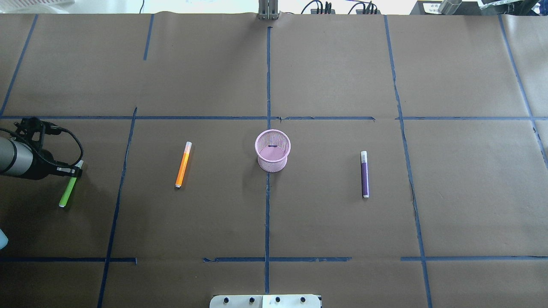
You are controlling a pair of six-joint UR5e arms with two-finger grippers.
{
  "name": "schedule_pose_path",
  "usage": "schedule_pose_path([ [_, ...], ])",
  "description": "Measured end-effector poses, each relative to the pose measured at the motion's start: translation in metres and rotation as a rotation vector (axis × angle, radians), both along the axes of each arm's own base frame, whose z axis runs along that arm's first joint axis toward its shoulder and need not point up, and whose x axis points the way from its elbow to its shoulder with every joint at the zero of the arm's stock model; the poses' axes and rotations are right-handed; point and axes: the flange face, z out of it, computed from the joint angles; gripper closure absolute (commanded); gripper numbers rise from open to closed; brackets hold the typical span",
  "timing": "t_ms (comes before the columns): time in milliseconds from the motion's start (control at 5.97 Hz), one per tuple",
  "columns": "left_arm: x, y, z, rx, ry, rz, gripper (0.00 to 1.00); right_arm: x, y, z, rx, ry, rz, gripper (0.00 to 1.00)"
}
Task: Collect pens into pen holder
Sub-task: 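Grasp the green marker with the left gripper and lift it, then carry the green marker over the pink mesh cup with the left gripper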
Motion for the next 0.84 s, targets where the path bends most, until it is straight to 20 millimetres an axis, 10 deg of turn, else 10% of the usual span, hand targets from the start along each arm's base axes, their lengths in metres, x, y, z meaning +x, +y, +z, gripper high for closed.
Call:
schedule_pose_path([
  [335,0.003,-0.006,-0.051,0.089,0.067,0.005,0.98,0.000,0.000,0.000,0.000,0.000,0.000,0.00],
  [838,0.050,-0.048,-0.187,0.341,0.220,0.015,1.00,0.000,-0.001,-0.002,0.005,-0.003,-0.001,0.00],
])
